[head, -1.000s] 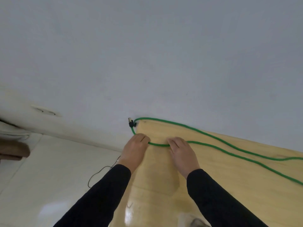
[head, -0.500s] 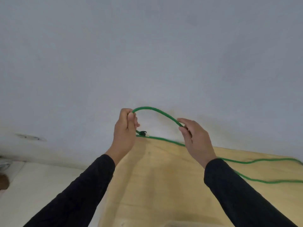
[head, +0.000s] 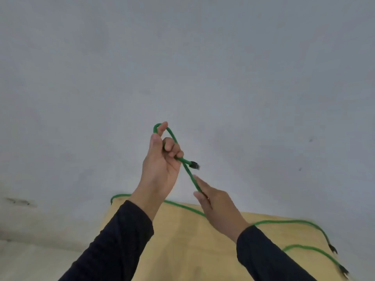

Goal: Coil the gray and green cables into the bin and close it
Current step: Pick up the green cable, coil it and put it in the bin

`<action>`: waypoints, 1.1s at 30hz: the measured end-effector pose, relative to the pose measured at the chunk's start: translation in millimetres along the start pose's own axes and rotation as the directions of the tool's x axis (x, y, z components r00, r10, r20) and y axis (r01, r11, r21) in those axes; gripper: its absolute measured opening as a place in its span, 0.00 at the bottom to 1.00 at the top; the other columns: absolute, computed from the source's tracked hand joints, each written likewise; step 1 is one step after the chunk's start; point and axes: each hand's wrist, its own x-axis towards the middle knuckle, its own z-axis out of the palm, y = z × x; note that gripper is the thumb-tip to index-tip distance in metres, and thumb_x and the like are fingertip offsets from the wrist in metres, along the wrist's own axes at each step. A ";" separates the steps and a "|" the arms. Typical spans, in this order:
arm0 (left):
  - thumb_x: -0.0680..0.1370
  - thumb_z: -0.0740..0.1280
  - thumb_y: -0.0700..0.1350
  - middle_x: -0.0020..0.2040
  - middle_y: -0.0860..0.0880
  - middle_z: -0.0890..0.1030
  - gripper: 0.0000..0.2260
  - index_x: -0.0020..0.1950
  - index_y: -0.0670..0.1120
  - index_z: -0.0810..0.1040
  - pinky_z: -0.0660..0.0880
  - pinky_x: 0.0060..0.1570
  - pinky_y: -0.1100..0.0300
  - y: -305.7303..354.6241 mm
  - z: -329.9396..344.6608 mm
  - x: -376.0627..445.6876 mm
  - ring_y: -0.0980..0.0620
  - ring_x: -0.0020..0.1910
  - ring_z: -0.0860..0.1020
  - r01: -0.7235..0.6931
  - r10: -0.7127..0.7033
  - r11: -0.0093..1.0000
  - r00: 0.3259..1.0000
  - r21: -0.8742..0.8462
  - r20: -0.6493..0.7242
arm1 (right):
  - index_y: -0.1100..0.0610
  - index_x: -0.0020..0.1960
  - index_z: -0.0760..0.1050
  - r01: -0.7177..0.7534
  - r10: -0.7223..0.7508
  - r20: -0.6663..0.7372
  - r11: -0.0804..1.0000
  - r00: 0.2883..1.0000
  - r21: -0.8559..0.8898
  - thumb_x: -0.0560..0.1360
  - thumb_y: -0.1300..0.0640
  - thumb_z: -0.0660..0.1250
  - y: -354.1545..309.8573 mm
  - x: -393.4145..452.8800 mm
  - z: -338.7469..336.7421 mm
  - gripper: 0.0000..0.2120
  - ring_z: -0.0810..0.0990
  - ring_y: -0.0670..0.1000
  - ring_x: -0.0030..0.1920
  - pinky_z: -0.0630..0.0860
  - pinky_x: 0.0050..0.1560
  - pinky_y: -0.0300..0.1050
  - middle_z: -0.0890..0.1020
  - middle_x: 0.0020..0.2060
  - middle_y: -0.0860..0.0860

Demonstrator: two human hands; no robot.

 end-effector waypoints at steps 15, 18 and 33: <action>0.82 0.46 0.55 0.29 0.50 0.73 0.17 0.58 0.53 0.73 0.68 0.33 0.63 -27.6 34.5 -69.2 0.53 0.28 0.67 -0.141 -0.236 0.612 0.907 0.778 0.350 | 0.43 0.47 0.80 0.077 -0.081 0.043 0.992 0.996 0.103 0.61 0.50 0.77 -68.5 14.0 -170.0 0.15 0.76 0.49 0.34 0.72 0.40 0.41 0.80 0.32 0.47; 0.81 0.45 0.57 0.26 0.53 0.62 0.21 0.57 0.52 0.75 0.61 0.30 0.66 -18.1 39.2 -75.1 0.54 0.27 0.59 -0.054 -0.254 0.758 0.893 0.650 0.371 | 0.46 0.45 0.82 0.117 -0.111 -0.038 0.964 0.993 0.240 0.62 0.50 0.77 -71.7 21.9 -177.7 0.13 0.73 0.49 0.33 0.72 0.41 0.42 0.77 0.29 0.47; 0.82 0.45 0.53 0.27 0.55 0.65 0.17 0.57 0.55 0.72 0.64 0.33 0.64 70.0 47.9 -7.5 0.57 0.27 0.63 -0.290 0.245 0.879 0.956 0.379 0.163 | 0.53 0.62 0.72 0.008 -0.016 0.161 0.999 0.987 0.048 0.80 0.50 0.54 -86.5 -10.0 -57.0 0.15 0.70 0.45 0.29 0.68 0.34 0.40 0.73 0.31 0.45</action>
